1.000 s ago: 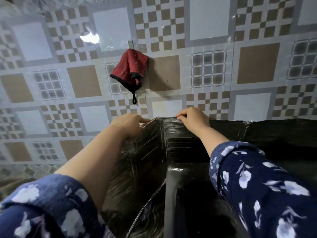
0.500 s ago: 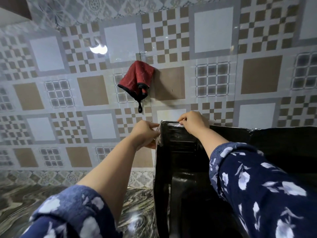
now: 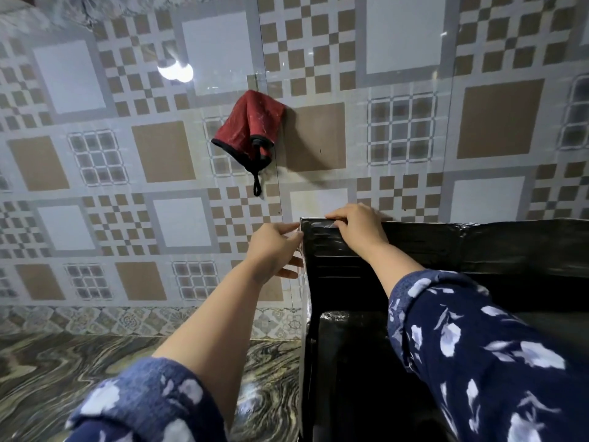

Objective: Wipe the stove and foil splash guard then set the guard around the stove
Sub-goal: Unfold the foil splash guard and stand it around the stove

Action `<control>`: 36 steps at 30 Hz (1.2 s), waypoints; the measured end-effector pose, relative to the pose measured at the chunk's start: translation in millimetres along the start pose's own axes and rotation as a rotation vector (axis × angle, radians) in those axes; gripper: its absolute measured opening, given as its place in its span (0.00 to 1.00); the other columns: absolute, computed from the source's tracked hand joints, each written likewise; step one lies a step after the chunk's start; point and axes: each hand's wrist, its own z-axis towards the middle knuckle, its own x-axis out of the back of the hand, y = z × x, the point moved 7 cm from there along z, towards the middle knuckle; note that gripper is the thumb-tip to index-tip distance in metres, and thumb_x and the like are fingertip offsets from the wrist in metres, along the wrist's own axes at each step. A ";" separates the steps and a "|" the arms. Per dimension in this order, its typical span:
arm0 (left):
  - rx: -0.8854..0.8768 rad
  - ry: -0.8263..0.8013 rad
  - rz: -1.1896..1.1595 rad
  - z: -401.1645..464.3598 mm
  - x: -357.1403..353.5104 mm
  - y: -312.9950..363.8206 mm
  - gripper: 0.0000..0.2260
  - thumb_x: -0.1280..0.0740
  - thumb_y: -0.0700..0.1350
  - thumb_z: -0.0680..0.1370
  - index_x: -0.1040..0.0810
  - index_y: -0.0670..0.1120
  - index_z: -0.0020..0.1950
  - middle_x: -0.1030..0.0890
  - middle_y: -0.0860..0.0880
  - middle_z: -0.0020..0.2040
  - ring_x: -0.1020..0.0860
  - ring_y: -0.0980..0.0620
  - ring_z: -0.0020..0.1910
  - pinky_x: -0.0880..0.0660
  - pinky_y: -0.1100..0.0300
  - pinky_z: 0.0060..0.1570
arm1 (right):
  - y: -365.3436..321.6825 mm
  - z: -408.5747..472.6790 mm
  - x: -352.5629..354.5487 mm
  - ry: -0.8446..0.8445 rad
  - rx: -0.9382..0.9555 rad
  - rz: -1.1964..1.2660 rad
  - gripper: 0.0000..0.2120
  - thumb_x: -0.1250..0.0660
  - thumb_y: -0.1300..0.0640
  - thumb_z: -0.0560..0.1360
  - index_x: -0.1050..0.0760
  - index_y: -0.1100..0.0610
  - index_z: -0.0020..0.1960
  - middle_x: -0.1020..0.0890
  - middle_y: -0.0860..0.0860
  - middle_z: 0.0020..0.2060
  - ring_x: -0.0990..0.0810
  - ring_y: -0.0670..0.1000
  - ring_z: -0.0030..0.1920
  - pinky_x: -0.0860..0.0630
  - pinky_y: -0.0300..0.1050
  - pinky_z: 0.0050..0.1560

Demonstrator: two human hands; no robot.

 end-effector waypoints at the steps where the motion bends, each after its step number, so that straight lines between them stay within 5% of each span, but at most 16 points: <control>1: -0.001 0.000 0.011 -1.3 1.0 0.1 0.17 0.36 0.48 0.79 0.27 0.49 0.69 0.18 0.51 0.44 0.18 0.55 0.29 0.24 0.63 0.23 | -1.6 -0.8 0.7 0.006 0.024 -0.019 0.12 0.35 0.61 0.77 0.19 0.51 0.57 0.18 0.49 0.55 0.26 0.55 0.57 0.32 0.55 0.63; 18: 0.016 -0.133 0.222 -23.5 17.4 6.1 0.16 0.39 0.51 0.80 0.23 0.46 0.64 0.19 0.49 0.45 0.22 0.54 0.41 0.26 0.66 0.25 | -17.4 -6.6 5.8 -0.038 0.056 -0.195 0.15 0.36 0.59 0.78 0.22 0.49 0.62 0.19 0.49 0.59 0.29 0.55 0.61 0.31 0.54 0.61; 30: 0.031 -0.123 0.380 -18.5 27.1 14.6 0.15 0.36 0.50 0.79 0.25 0.47 0.64 0.24 0.53 0.38 0.26 0.59 0.36 0.26 0.61 0.32 | -22.8 -5.0 9.9 -0.042 0.044 -0.189 0.14 0.35 0.60 0.77 0.21 0.49 0.60 0.20 0.49 0.59 0.29 0.55 0.62 0.31 0.57 0.61; 33: 0.011 -0.104 0.424 -16.0 28.3 16.0 0.21 0.35 0.49 0.78 0.30 0.45 0.70 0.21 0.50 0.46 0.25 0.59 0.36 0.23 0.58 0.39 | -24.6 -5.4 9.9 -0.037 0.051 -0.181 0.14 0.35 0.61 0.77 0.21 0.48 0.59 0.20 0.49 0.60 0.29 0.54 0.62 0.31 0.56 0.61; 36: -0.004 -0.093 0.487 -12.9 27.8 16.5 0.26 0.34 0.50 0.77 0.34 0.44 0.73 0.22 0.44 0.63 0.23 0.50 0.49 0.26 0.55 0.51 | -26.6 -7.1 11.1 -0.041 0.048 -0.171 0.15 0.36 0.62 0.77 0.20 0.48 0.58 0.20 0.49 0.59 0.29 0.54 0.60 0.31 0.55 0.61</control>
